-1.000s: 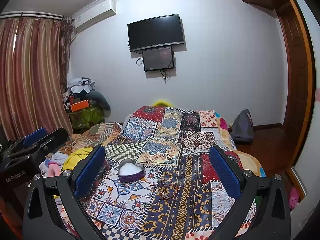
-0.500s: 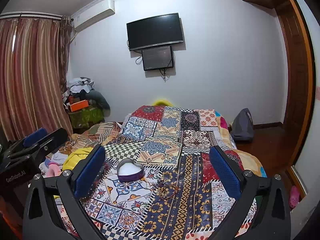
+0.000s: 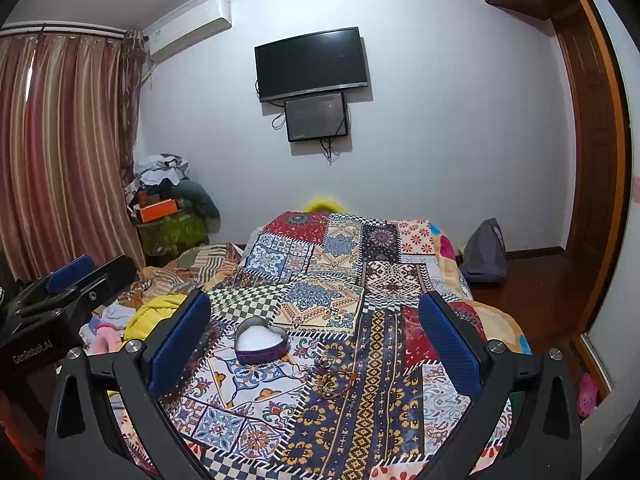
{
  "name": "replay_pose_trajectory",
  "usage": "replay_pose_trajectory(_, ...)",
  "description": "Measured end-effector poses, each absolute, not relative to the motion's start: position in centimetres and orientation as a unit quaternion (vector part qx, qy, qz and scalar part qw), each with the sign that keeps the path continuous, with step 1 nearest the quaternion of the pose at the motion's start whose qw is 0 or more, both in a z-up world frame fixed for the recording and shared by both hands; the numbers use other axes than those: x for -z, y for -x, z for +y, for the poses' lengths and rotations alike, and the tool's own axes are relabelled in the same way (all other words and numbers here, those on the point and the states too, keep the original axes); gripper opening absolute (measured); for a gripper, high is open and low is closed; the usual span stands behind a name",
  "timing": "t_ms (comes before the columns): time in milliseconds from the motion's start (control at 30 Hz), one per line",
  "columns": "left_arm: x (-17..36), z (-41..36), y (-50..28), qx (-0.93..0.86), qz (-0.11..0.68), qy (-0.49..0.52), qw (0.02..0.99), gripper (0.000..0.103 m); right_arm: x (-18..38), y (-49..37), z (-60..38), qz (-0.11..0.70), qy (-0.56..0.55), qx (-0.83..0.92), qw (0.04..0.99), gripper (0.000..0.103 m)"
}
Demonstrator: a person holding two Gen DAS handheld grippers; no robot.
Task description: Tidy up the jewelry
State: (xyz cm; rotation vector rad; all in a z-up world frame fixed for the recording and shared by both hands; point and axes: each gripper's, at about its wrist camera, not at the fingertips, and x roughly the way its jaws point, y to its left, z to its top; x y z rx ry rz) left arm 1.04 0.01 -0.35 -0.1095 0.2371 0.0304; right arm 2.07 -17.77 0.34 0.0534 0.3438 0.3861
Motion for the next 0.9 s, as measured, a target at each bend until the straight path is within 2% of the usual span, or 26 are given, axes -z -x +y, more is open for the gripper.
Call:
replay_pose_trajectory(633,0.9,0.4,-1.6,-0.019,0.125,0.057,0.990,0.103,-0.1,-2.6,-17.7,0.183,-0.021,-0.183,0.966,0.103)
replay_pose_trajectory(900,2.6,1.2,-4.1,-0.012,0.164,0.064,0.984,0.103,2.0,-4.9,-17.9,0.220,-0.008,-0.170,0.961,0.103)
